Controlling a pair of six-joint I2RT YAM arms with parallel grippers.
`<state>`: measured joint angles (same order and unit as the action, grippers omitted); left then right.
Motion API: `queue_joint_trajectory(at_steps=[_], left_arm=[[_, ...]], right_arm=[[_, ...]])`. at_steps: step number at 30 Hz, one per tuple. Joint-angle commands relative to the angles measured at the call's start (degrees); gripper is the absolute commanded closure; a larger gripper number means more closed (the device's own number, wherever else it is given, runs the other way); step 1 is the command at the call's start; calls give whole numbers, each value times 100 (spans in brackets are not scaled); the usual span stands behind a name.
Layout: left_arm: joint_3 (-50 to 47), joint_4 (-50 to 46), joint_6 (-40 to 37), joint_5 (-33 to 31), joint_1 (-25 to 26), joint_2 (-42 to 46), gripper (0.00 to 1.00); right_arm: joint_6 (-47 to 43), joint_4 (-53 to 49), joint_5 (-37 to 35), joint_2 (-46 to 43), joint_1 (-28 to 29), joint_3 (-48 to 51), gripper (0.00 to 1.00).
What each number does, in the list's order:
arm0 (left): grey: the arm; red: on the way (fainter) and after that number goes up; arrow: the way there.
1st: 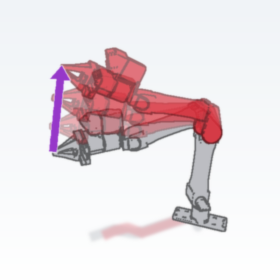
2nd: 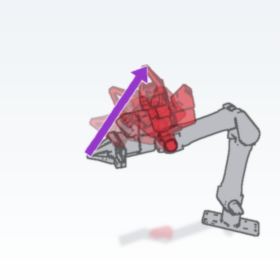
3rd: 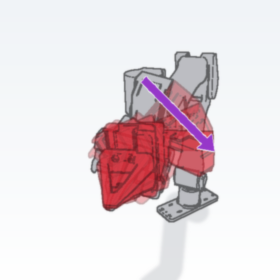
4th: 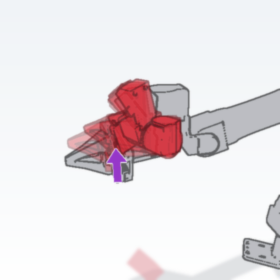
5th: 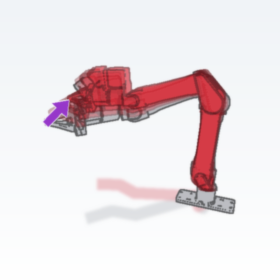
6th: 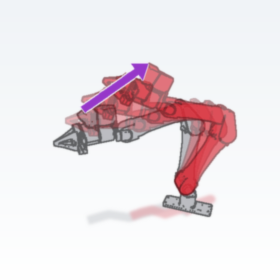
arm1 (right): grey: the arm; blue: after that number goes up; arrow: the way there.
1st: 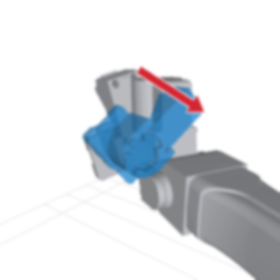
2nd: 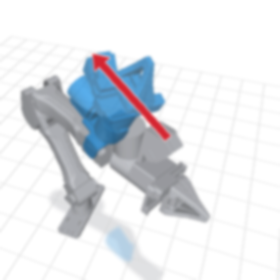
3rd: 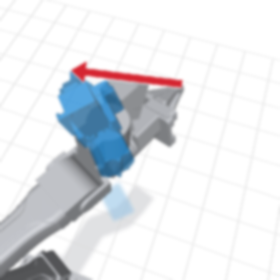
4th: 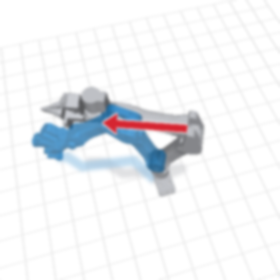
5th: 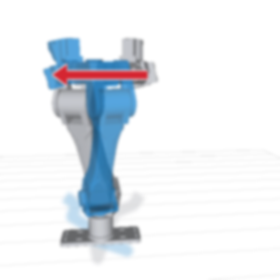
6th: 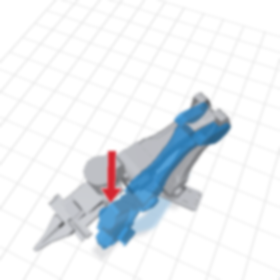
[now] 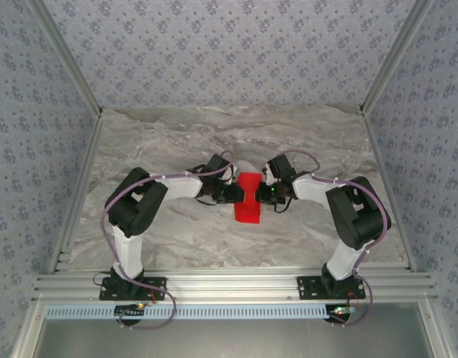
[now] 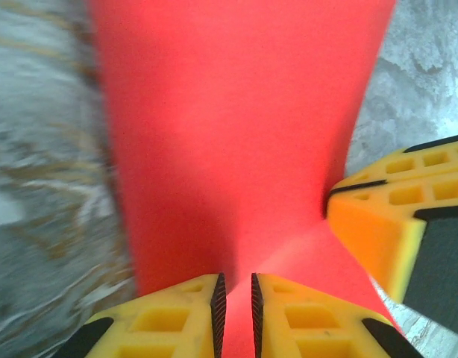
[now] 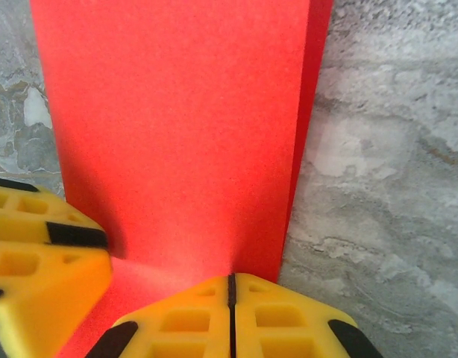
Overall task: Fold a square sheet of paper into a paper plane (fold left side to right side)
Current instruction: First fold the square sheet of paper in half at the center of the table, then hold the square sheet of paper at the center of the table.
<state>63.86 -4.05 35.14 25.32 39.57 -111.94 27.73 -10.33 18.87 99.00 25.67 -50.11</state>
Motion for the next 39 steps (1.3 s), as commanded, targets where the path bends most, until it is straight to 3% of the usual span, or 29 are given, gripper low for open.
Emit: queue_joint_trajectory(at_steps=[1,10,17,26,39], left_arm=[[-225,-412,-111,-296,-250,308,81],[-93,119,-78,171,-56,741,81],[474,215,69,263,203,1,81],[405,241,160,97,258,-371,82],[7,282,316,-168,411,-460,82]], right_arm=[[-133,-816,-490,322,-1,169,91],[-114,-821,-448,313,11,138,91],[-110,-838,-435,304,38,125,91],[-118,-715,-308,209,61,129,91],[-343,-302,762,-345,-388,-414,91]])
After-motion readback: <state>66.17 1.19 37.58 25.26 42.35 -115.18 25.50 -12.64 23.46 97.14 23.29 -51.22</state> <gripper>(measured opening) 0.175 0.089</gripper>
